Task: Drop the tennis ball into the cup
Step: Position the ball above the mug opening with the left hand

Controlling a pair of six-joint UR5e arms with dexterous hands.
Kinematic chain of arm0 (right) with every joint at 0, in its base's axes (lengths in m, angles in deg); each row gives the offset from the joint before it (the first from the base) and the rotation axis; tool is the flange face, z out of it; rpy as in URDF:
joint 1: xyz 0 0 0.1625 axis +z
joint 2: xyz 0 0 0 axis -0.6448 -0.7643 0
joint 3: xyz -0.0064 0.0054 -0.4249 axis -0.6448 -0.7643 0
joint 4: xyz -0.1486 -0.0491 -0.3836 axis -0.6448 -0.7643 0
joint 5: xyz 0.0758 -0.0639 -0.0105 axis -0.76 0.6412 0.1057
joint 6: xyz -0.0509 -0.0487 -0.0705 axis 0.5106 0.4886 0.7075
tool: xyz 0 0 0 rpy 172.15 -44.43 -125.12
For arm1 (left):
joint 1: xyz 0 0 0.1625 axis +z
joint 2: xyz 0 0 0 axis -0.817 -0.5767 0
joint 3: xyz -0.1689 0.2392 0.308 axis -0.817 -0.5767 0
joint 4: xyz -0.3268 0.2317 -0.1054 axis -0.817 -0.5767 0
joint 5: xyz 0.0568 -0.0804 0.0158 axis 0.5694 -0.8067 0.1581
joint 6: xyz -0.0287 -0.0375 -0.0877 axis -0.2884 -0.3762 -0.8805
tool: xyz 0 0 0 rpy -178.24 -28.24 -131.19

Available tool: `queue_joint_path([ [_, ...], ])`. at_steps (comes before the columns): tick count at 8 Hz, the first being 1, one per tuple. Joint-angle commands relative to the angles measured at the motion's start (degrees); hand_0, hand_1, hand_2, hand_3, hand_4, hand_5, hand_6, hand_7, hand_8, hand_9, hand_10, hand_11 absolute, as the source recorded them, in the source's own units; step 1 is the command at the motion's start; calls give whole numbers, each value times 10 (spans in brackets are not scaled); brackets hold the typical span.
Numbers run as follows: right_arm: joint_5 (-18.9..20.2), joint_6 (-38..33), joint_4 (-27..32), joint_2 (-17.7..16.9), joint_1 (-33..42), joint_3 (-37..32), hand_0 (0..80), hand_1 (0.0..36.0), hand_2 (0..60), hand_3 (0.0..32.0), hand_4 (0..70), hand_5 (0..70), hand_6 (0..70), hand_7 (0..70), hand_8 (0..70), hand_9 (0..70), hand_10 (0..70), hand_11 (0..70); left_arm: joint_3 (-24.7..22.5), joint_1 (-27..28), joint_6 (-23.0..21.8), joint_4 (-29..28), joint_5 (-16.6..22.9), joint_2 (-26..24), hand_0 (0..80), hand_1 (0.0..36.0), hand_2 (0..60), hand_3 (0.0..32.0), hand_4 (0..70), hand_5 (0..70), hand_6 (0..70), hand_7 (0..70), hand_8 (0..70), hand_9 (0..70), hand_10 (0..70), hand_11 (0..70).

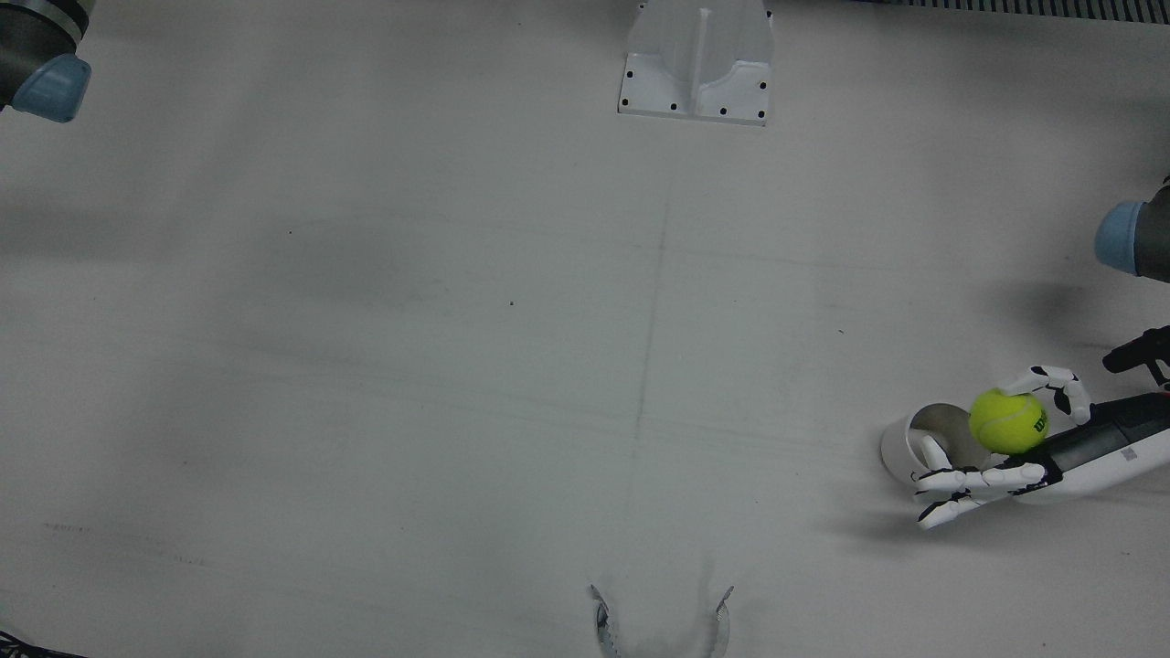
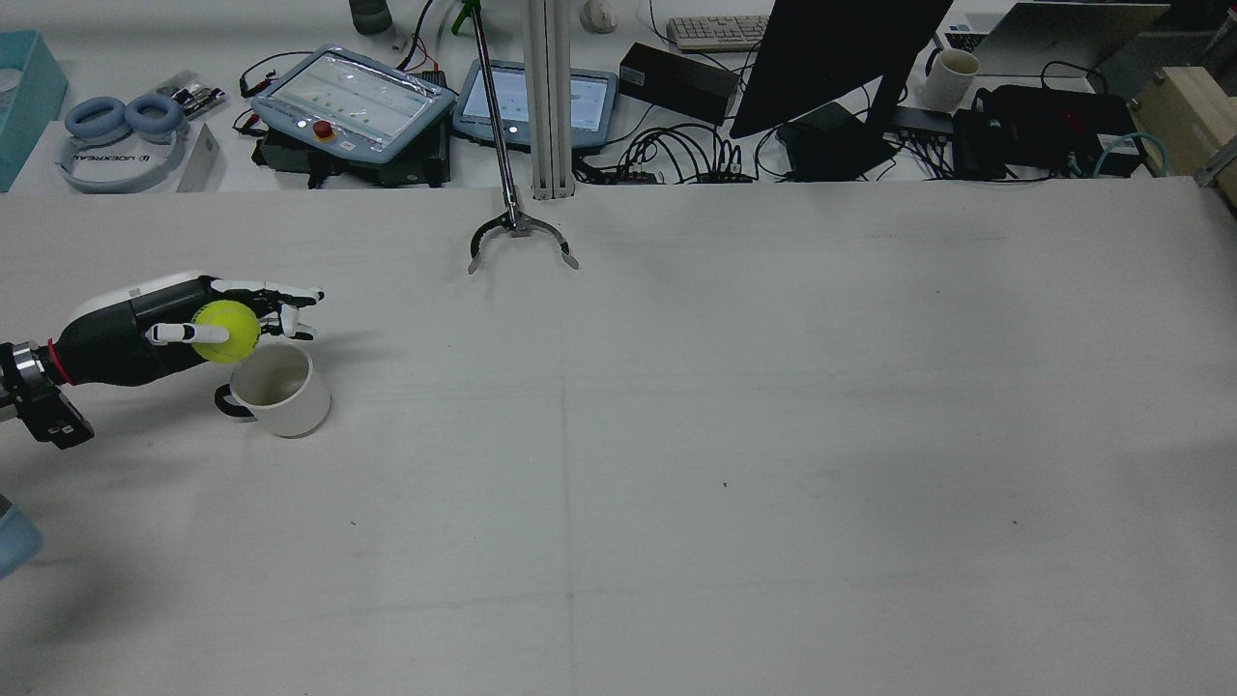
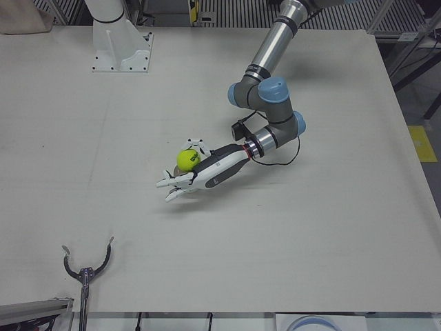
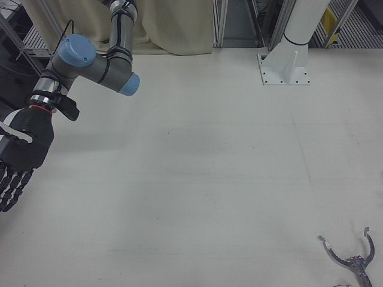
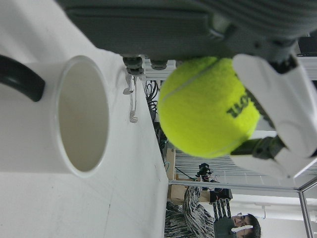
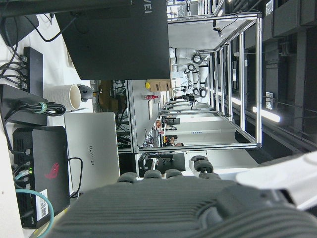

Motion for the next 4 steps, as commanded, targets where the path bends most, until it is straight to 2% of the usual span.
queue_joint_path([
  [1, 0, 0, 0, 0, 0, 0, 0, 0, 0, 0, 0, 0, 0, 0, 0, 0, 0, 0, 0, -1, -2, -3, -1, 2, 365, 269, 600, 0, 43, 49, 113, 141, 15, 14, 27, 56],
  [2, 0, 0, -1, 0, 0, 0, 0, 0, 0, 0, 0, 0, 0, 0, 0, 0, 0, 0, -1, -1, -3, -4, -1, 2, 329, 263, 600, 0, 22, 35, 92, 123, 14, 11, 22, 47],
  [3, 0, 0, -1, 0, 0, 0, 0, 0, 0, 0, 0, 0, 0, 0, 0, 0, 0, 0, -1, -1, -3, -6, -2, 2, 322, 265, 600, 0, 20, 28, 23, 125, 0, 11, 19, 43],
  [4, 0, 0, -1, 0, 0, 0, 0, 0, 0, 0, 0, 0, 0, 0, 0, 0, 0, 0, -1, -1, -3, -8, -2, 2, 258, 229, 600, 0, 3, 18, 47, 110, 7, 8, 10, 28],
])
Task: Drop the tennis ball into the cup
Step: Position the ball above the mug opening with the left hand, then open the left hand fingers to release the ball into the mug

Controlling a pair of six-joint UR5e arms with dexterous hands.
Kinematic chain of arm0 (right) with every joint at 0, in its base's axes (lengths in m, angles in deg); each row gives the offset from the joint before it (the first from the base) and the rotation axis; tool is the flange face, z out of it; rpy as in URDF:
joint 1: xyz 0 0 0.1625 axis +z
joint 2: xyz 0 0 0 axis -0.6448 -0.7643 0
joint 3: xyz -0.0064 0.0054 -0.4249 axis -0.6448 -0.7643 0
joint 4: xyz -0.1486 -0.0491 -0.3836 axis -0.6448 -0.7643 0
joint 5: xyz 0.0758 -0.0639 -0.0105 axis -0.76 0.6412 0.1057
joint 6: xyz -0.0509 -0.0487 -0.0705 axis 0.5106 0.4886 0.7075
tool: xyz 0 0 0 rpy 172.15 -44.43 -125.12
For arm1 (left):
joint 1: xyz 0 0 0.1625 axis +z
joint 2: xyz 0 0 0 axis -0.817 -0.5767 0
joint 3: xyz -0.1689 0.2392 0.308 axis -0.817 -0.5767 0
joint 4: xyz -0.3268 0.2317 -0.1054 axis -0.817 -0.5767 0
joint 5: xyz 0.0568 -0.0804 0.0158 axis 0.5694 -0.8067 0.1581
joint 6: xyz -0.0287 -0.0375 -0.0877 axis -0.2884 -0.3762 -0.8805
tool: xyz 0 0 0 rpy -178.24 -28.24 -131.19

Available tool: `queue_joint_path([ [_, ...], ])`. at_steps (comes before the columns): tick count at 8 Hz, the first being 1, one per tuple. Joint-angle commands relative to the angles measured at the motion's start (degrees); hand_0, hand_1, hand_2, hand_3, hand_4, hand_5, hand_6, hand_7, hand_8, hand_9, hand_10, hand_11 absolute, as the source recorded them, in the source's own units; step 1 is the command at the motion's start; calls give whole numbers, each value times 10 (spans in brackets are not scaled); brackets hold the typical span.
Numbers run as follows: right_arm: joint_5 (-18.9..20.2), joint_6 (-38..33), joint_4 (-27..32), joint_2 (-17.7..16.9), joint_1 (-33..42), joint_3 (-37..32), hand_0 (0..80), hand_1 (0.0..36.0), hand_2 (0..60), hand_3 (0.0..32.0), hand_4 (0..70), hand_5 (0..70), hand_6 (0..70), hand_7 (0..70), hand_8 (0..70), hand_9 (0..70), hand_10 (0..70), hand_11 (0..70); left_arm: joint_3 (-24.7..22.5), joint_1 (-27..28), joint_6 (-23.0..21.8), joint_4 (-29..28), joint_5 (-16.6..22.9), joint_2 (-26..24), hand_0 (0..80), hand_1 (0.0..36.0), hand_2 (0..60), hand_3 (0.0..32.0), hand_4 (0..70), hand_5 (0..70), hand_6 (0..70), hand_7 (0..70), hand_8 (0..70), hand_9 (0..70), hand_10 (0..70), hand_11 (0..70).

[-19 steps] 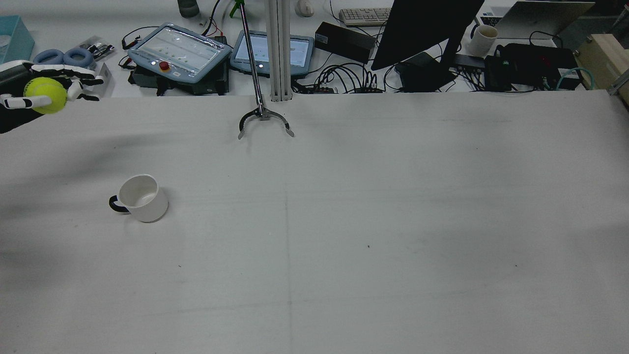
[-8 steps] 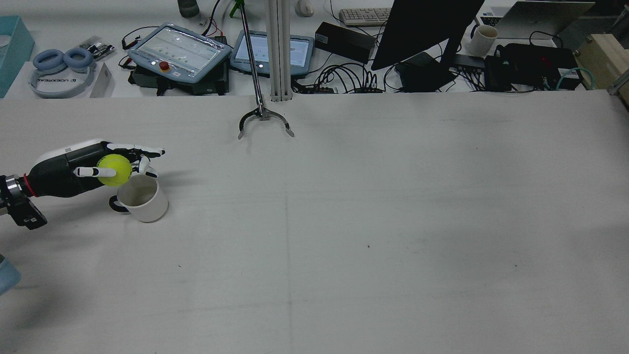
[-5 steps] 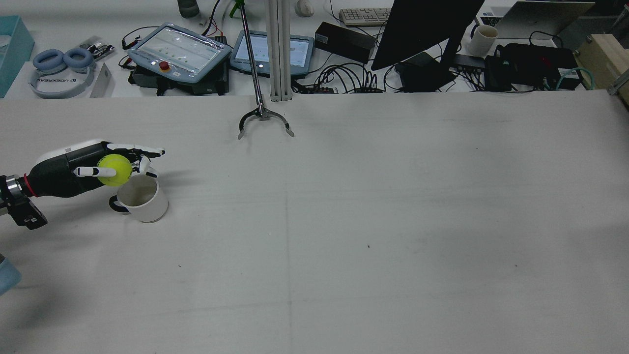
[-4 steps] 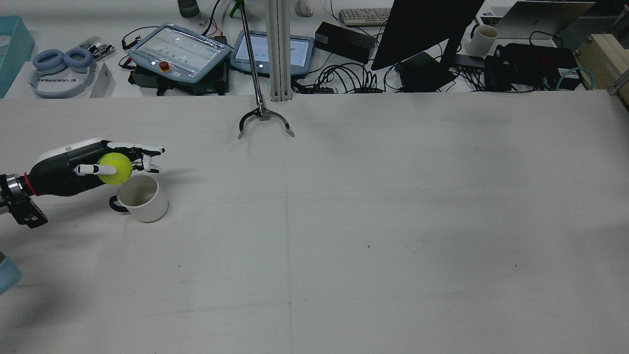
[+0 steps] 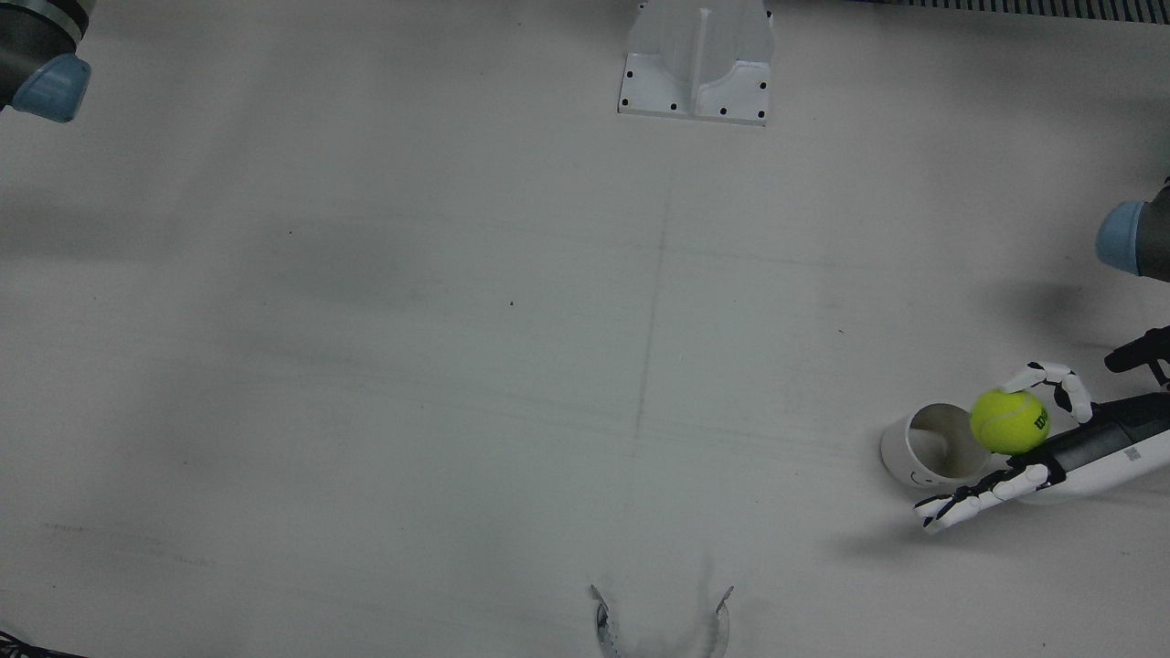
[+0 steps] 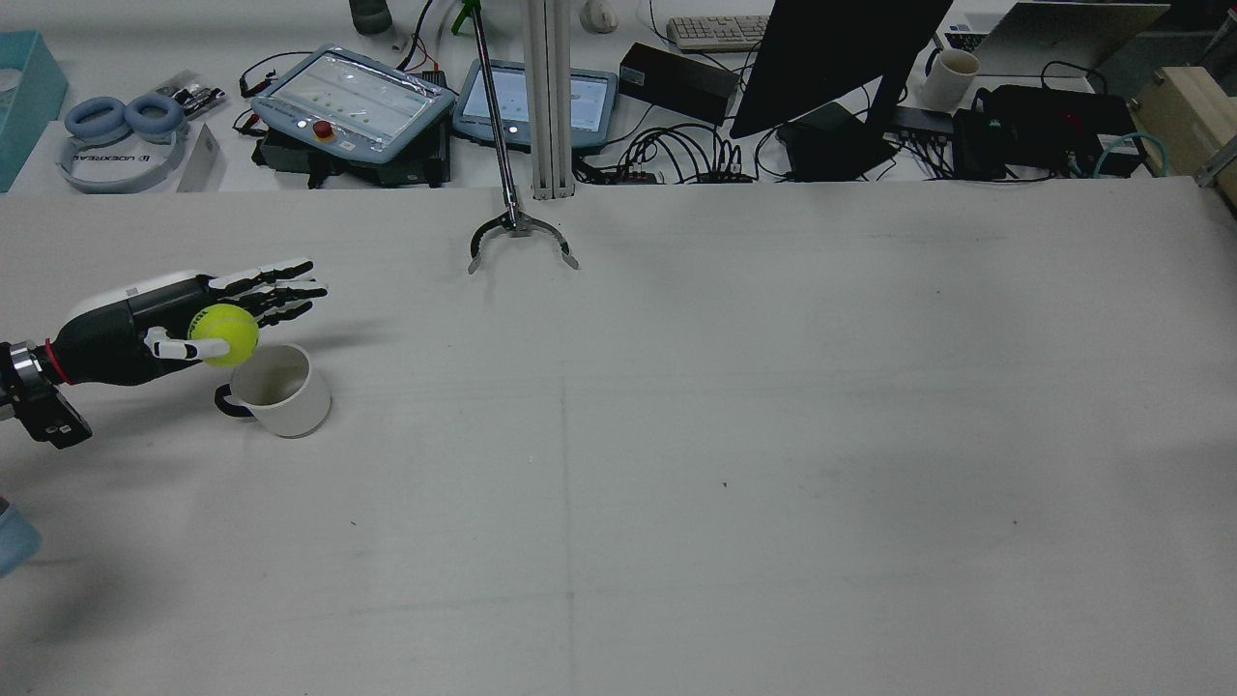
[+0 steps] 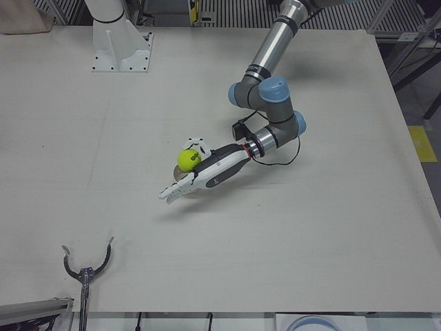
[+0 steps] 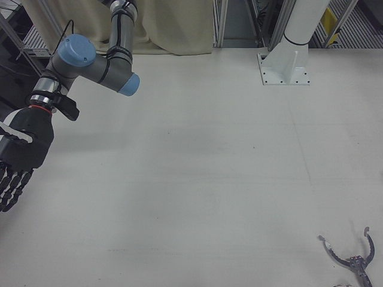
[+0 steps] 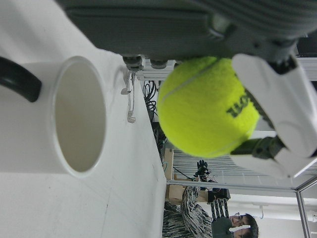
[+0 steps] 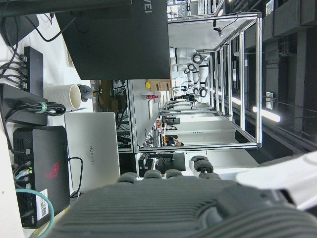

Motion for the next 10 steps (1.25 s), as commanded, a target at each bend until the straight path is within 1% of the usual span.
queue_joint_path([
  [1, 0, 0, 1, 0, 0, 0, 0, 0, 0, 0, 0, 0, 0, 0, 0, 0, 0, 0, -1, 0, 0, -5, -2, 0, 326, 94, 257, 42, 71, 2, 1, 80, 0, 2, 0, 5],
  [2, 0, 0, 1, 0, 0, 0, 0, 0, 0, 0, 0, 0, 0, 0, 0, 0, 0, 0, -1, 0, 0, -6, -2, 0, 290, 1, 1, 76, 102, 0, 0, 42, 0, 0, 0, 0],
  [3, 0, 0, 0, 0, 0, 0, 0, 0, 0, 0, 0, 0, 0, 0, 0, 0, 0, 0, -1, 0, 0, -6, -2, 0, 260, 0, 0, 90, 93, 0, 0, 42, 0, 0, 0, 0],
  [4, 0, 0, 0, 0, 0, 0, 0, 0, 0, 0, 0, 0, 0, 0, 0, 0, 0, 0, -1, 0, 0, -6, -2, -1, 253, 0, 0, 98, 89, 0, 0, 38, 0, 0, 0, 0],
  [6, 0, 0, 0, 0, 0, 0, 0, 0, 0, 0, 0, 0, 0, 0, 0, 0, 0, 0, -1, 0, 0, -8, -2, -1, 218, 0, 0, 142, 70, 0, 0, 22, 0, 0, 0, 0],
  [8, 0, 0, 0, 0, 0, 0, 0, 0, 0, 0, 0, 0, 0, 0, 0, 0, 0, 0, -1, 0, 0, -8, -2, -1, 221, 0, 0, 148, 72, 0, 0, 11, 0, 0, 0, 0],
  [9, 0, 0, 0, 0, 0, 0, 0, 0, 0, 0, 0, 0, 0, 0, 0, 0, 0, 0, -1, 0, 0, -8, -2, -1, 226, 0, 0, 148, 73, 0, 0, 24, 0, 0, 0, 0],
  [10, 0, 0, 1, 0, 0, 0, 0, 0, 0, 0, 0, 0, 0, 0, 0, 0, 0, 0, -2, -13, -3, -8, -2, -1, 223, 0, 0, 140, 78, 0, 0, 29, 0, 0, 0, 0],
])
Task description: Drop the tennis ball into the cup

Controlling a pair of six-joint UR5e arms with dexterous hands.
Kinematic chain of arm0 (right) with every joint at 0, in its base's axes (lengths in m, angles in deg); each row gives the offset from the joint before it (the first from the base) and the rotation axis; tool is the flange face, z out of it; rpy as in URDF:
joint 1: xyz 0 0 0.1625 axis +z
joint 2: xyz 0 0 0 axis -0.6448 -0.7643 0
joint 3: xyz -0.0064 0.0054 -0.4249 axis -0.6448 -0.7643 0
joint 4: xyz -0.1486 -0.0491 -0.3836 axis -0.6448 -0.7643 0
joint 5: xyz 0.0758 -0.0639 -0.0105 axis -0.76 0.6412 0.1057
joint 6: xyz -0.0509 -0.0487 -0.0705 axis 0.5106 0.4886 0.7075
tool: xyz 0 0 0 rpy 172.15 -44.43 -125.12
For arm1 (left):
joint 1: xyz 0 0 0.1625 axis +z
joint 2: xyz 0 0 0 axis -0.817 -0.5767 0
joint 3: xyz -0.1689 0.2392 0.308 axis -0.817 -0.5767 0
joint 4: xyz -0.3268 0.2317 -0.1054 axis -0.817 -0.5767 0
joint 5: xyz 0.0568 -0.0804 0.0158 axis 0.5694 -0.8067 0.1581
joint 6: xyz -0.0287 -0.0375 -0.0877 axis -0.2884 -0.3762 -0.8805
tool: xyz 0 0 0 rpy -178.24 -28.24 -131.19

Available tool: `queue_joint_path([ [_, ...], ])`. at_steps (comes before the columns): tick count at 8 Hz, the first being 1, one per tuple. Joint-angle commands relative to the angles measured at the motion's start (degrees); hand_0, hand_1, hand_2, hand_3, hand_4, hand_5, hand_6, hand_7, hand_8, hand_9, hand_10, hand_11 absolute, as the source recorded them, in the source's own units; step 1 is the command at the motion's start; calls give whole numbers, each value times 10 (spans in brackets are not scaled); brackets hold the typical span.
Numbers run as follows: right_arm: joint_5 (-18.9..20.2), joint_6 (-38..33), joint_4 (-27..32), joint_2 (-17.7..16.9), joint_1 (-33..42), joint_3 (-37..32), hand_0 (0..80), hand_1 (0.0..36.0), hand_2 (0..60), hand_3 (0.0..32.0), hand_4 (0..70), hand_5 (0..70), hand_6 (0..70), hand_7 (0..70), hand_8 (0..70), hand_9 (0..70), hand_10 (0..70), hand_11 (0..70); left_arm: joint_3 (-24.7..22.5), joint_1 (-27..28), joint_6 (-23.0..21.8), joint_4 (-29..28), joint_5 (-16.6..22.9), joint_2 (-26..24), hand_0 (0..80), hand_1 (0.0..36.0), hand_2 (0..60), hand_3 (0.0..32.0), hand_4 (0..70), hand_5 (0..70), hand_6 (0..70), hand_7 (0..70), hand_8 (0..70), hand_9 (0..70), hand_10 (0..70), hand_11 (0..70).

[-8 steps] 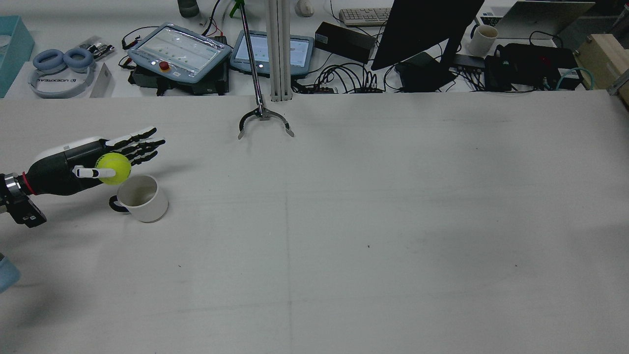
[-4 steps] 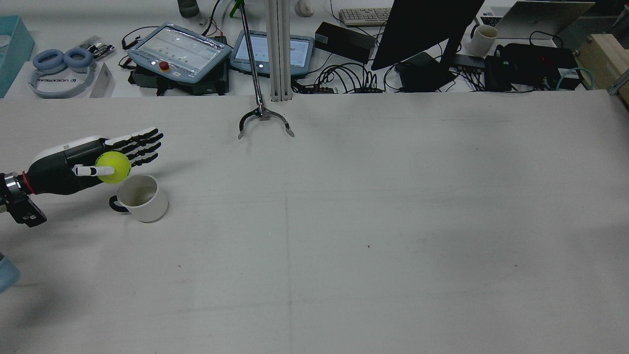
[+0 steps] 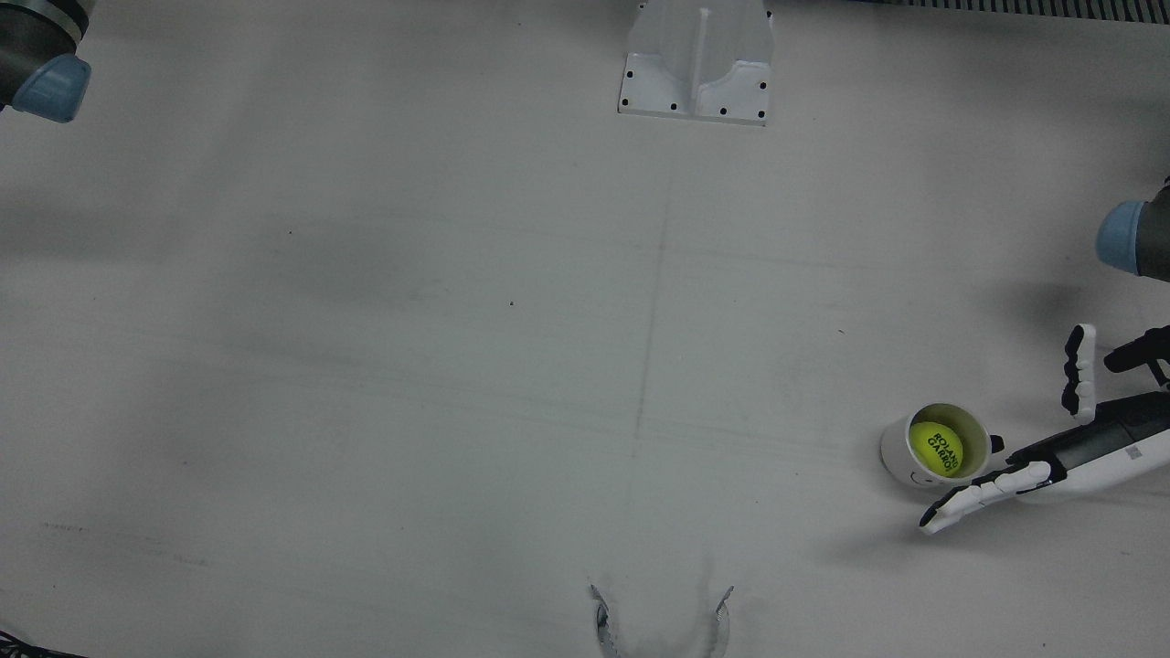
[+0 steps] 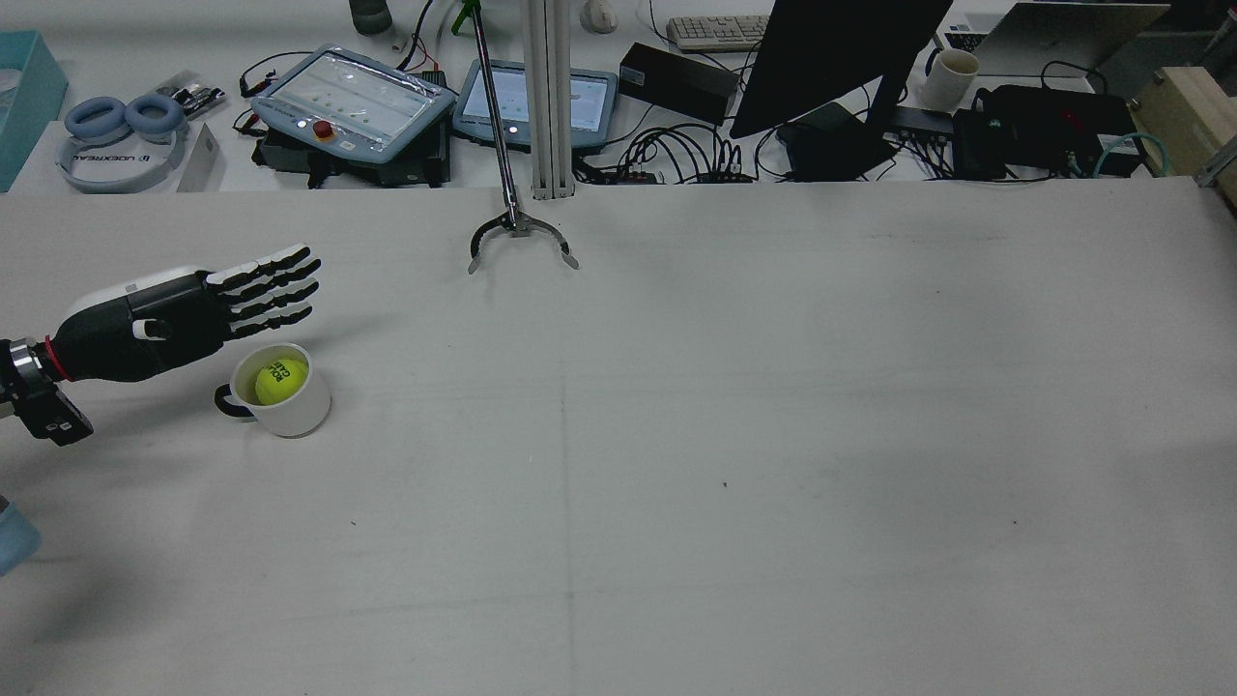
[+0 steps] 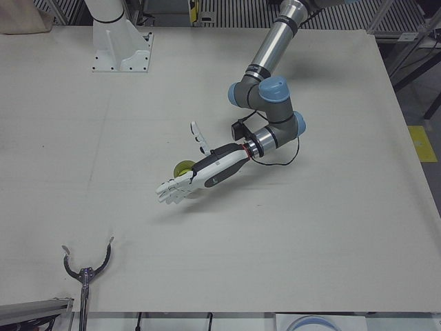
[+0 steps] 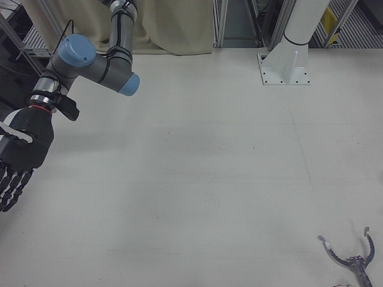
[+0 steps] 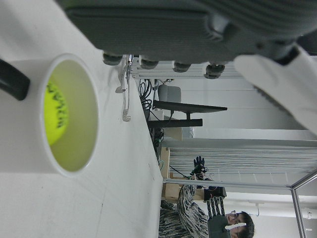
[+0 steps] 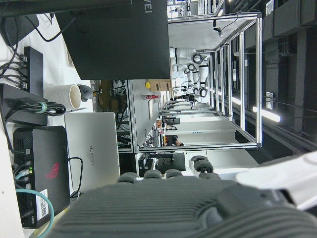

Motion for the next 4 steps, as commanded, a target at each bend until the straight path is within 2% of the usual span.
queue_joint_path([
  [1, 0, 0, 0, 0, 0, 0, 0, 0, 0, 0, 0, 0, 0, 0, 0, 0, 0, 0, -2, -63, -3, 8, 1, -1, 233, 0, 0, 124, 87, 0, 0, 27, 0, 0, 0, 0],
  [2, 0, 0, 1, 0, 0, 0, 0, 0, 0, 0, 0, 0, 0, 0, 0, 0, 0, 0, -2, -118, -2, 27, 1, -3, 241, 0, 0, 106, 98, 0, 0, 57, 0, 0, 0, 0],
  [4, 0, 0, 0, 0, 0, 0, 0, 0, 0, 0, 0, 0, 0, 0, 0, 0, 0, 0, 4, -238, 3, 80, 3, 1, 245, 0, 0, 66, 116, 0, 0, 69, 0, 1, 0, 0],
])
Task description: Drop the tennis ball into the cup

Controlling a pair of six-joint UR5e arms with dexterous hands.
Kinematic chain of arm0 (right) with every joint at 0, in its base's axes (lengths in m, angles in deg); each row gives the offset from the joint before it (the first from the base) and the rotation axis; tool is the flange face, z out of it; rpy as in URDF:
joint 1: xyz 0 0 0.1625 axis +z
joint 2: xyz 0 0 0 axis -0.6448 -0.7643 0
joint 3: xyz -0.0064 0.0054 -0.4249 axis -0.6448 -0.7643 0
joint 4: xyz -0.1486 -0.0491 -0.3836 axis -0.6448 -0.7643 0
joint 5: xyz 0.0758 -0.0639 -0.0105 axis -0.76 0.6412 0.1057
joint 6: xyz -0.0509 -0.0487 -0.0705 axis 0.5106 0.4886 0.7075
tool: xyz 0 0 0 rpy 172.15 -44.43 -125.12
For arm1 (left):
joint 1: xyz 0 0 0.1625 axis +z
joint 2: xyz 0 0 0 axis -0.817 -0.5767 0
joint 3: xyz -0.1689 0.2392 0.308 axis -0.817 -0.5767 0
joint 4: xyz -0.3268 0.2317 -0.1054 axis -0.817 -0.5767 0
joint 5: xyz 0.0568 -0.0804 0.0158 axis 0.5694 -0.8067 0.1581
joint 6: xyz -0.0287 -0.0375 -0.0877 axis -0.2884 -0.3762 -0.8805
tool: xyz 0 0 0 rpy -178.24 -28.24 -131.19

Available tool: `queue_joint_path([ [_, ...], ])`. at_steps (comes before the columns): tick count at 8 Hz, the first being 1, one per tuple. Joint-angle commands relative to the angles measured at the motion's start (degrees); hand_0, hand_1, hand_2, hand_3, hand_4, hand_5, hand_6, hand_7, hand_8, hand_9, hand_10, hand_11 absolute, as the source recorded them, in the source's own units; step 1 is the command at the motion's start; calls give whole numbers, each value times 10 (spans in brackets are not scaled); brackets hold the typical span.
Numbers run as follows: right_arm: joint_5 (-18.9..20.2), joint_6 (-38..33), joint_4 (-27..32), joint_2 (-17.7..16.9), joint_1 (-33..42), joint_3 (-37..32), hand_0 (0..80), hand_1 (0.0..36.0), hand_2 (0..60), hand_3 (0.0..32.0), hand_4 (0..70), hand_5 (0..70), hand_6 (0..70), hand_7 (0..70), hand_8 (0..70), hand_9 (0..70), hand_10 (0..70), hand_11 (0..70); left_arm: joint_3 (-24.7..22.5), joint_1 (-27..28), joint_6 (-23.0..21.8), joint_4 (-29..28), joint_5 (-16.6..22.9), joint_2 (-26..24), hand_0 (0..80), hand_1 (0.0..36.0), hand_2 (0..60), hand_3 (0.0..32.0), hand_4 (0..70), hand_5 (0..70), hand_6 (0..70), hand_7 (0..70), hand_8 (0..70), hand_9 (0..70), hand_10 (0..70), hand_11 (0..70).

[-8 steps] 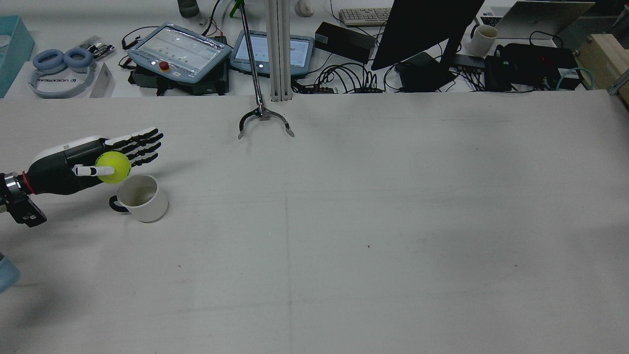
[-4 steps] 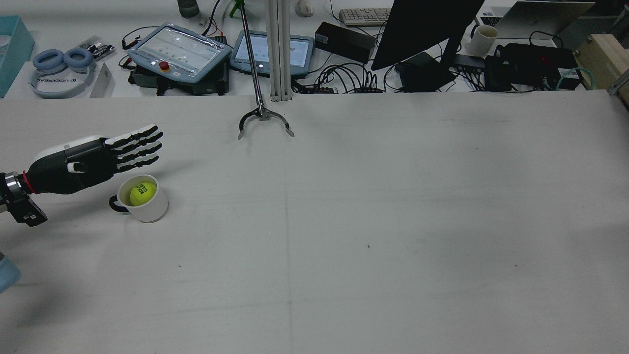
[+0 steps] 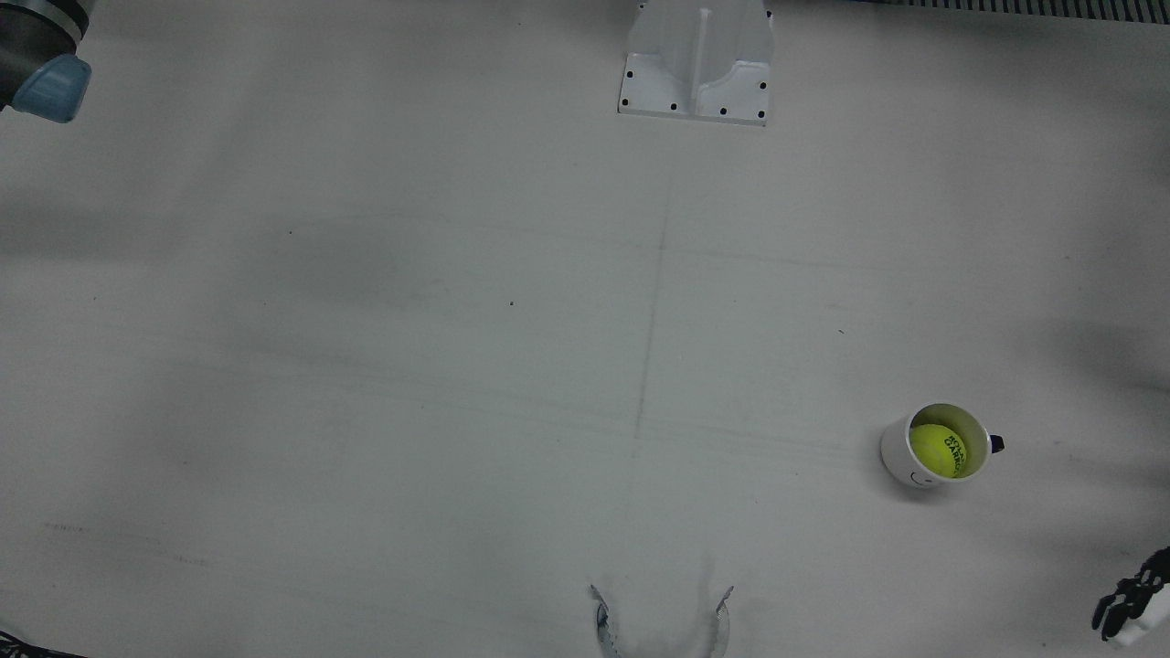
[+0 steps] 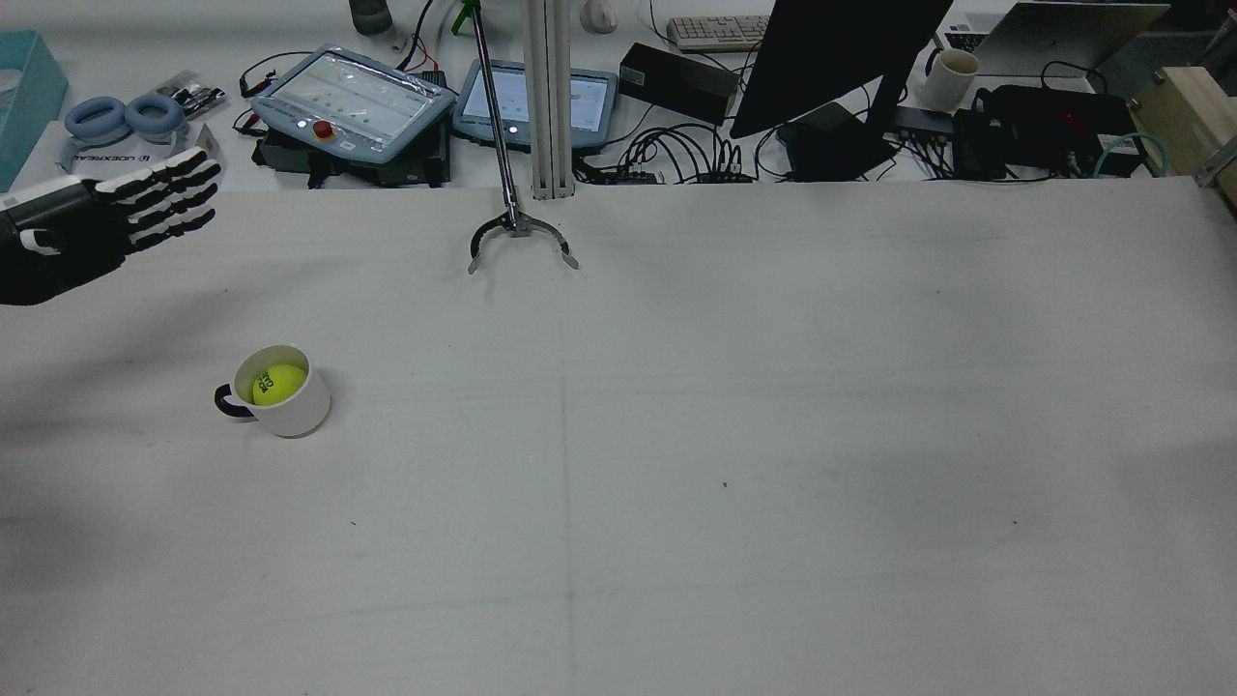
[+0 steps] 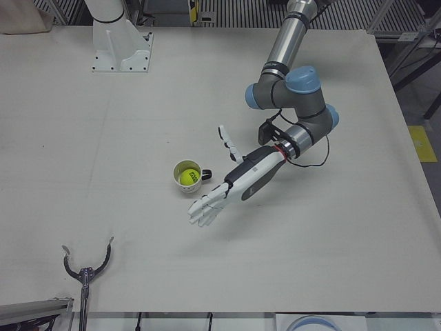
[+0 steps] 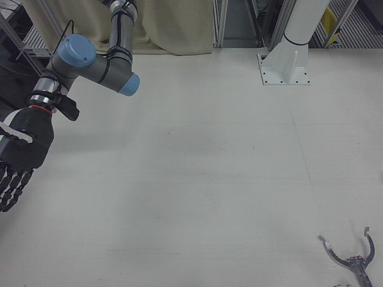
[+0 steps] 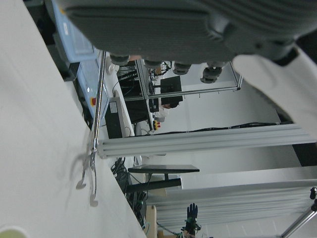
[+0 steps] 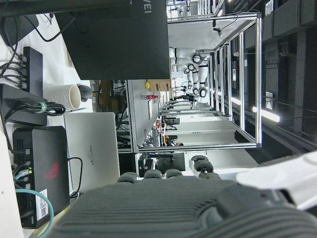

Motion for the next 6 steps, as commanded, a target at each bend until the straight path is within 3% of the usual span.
queue_joint_path([
  [1, 0, 0, 0, 0, 0, 0, 0, 0, 0, 0, 0, 0, 0, 0, 0, 0, 0, 0, 31, -178, 6, 55, 2, 3, 260, 0, 0, 36, 128, 0, 1, 71, 0, 1, 0, 0],
  [2, 0, 0, -1, 0, 0, 0, 0, 0, 0, 0, 0, 0, 0, 0, 0, 0, 0, 0, 68, -209, 6, 51, 2, 3, 296, 91, 241, 0, 53, 4, 5, 83, 0, 2, 0, 0],
  [3, 0, 0, -1, 0, 0, 0, 0, 0, 0, 0, 0, 0, 0, 0, 0, 0, 0, 0, 93, -218, 5, 38, 2, 1, 630, 343, 247, 0, 0, 70, 16, 111, 0, 8, 17, 58],
  [4, 0, 0, 0, 0, 0, 0, 0, 0, 0, 0, 0, 0, 0, 0, 0, 0, 0, 0, 96, -220, 5, 42, 2, 1, 800, 360, 16, 0, 0, 146, 59, 136, 12, 22, 48, 125],
  [6, 0, 0, -1, 0, 0, 0, 0, 0, 0, 0, 0, 0, 0, 0, 0, 0, 0, 0, 98, -232, 5, 40, 1, 1, 800, 360, 0, 0, 0, 156, 20, 130, 15, 35, 62, 150],
])
